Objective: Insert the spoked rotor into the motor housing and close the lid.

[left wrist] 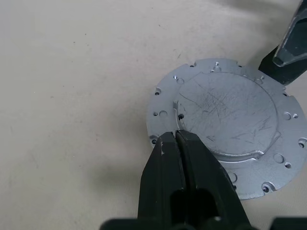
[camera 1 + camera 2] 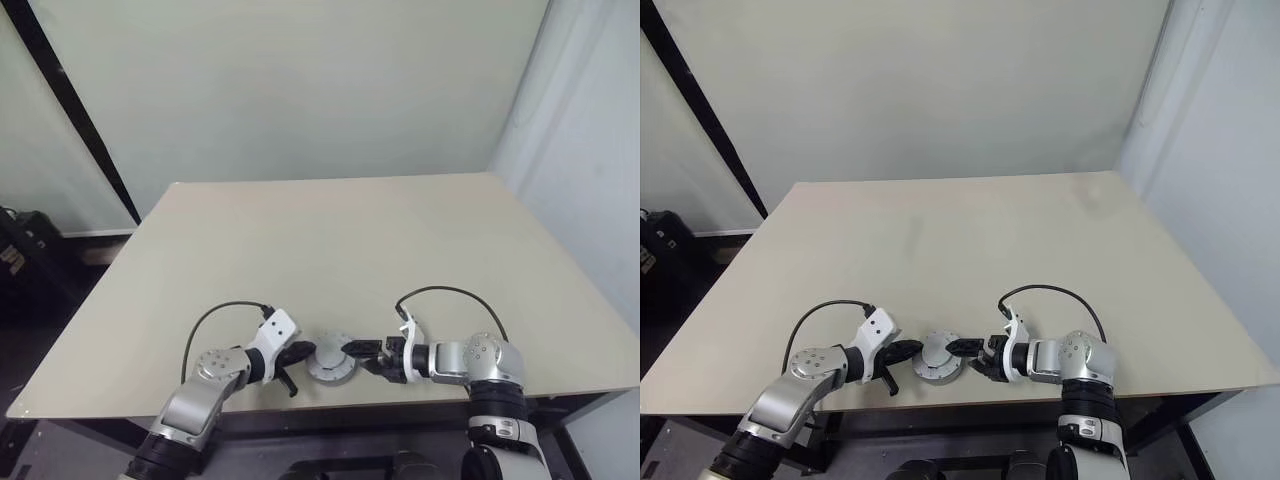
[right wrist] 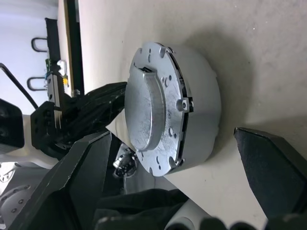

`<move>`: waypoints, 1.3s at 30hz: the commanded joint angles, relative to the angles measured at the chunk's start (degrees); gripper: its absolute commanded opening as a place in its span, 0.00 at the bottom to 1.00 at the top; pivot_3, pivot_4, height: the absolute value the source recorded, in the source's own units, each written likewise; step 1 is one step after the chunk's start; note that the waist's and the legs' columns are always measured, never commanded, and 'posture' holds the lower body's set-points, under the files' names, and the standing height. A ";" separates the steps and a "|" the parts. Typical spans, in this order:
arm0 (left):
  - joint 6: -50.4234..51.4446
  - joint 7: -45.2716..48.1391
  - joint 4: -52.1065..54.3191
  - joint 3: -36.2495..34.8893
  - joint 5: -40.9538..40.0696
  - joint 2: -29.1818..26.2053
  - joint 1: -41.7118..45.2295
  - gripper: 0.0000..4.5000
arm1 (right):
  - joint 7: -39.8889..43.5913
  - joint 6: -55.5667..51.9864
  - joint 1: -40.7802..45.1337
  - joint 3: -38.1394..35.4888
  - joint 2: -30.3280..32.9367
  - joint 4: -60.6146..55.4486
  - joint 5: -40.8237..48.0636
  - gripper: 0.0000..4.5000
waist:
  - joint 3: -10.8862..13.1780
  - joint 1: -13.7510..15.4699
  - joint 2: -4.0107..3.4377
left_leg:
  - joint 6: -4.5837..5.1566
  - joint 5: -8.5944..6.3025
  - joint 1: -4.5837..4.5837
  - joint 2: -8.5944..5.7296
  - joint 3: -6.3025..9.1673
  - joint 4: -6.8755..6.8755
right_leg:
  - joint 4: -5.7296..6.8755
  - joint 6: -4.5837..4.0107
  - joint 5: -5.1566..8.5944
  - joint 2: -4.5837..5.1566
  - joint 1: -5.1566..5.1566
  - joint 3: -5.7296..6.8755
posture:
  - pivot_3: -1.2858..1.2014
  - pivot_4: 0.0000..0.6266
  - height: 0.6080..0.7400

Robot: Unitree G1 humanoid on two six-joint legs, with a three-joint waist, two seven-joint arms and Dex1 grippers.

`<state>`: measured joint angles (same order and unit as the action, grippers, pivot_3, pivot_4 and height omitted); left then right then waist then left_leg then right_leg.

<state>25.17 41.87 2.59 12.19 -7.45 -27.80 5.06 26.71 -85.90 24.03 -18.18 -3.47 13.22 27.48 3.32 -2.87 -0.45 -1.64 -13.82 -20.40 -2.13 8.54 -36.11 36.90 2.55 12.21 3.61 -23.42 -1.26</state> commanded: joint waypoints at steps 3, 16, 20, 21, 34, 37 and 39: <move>1.09 0.23 -0.13 0.68 0.61 -0.52 -0.85 0.00 | -0.97 1.95 1.32 -0.60 -1.95 1.21 2.11 0.99 | -0.02 -0.02 -0.03 | 0.00 0.00 0.01 0.01 -0.01 0.00 | 0.00 -0.01 0.00 0.00 0.00 0.00 | 0.52 0.00 1.00; 1.35 0.08 0.15 0.45 0.51 -0.48 -0.97 0.00 | -3.15 1.55 0.74 -2.22 -2.86 2.41 3.70 0.47 | -0.07 -0.11 -0.09 | 0.00 0.00 0.00 0.01 -0.01 0.02 | 0.00 -0.01 0.00 -0.01 -0.03 0.00 | 0.52 0.00 1.00; 0.98 0.16 0.00 -0.06 -0.16 -0.06 -0.93 0.00 | -3.67 1.14 0.17 -2.03 -2.95 2.09 4.23 0.28 | -0.13 -0.09 -0.17 | 0.00 0.00 0.06 0.06 -0.01 0.04 | 0.02 -0.01 0.01 -0.04 -0.01 0.00 | 0.52 0.00 1.00; 0.71 0.09 -0.08 -0.30 -0.33 0.15 -0.95 0.00 | -3.89 1.12 -0.03 -1.90 -3.01 2.00 4.32 0.28 | -0.13 -0.09 -0.18 | 0.00 0.00 0.05 0.06 -0.01 0.03 | 0.02 -0.03 0.02 -0.04 0.00 0.00 | 0.52 0.00 1.00; 10.85 1.14 1.84 -15.03 -13.78 1.55 -0.06 0.58 | -4.56 1.06 -1.86 -0.66 -3.29 0.47 5.57 0.28 | -0.13 -0.36 -0.19 | 0.01 -0.01 -0.02 0.06 0.00 0.04 | 0.02 -0.02 0.01 -0.04 -0.08 0.00 | 0.52 0.00 1.00; 14.87 1.14 2.37 -20.64 -19.40 0.94 -0.50 0.82 | -3.82 1.25 -2.10 -0.94 -3.52 0.00 6.52 0.28 | -0.13 -0.64 -0.19 | 0.01 -0.01 -0.02 0.09 0.01 0.04 | 0.02 -0.02 0.01 -0.06 -0.10 0.02 | 0.52 0.00 1.00; 17.21 0.61 2.59 -23.84 -22.52 1.12 -0.94 0.99 | -3.23 1.34 -2.25 -1.28 -3.79 -0.36 7.47 0.28 | -0.12 -0.99 -0.19 | 0.01 -0.01 -0.04 0.09 0.01 0.04 | 0.02 -0.03 0.01 -0.06 -0.10 0.02 | 0.52 0.00 1.00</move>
<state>40.80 42.48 2.84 -8.62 -26.57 -26.48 4.15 22.87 -84.28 21.68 -20.32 -6.49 14.11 32.85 3.19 -3.86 -0.64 -1.64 -13.83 -20.46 -2.05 8.55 -36.07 36.91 2.52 12.22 3.55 -23.52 -1.24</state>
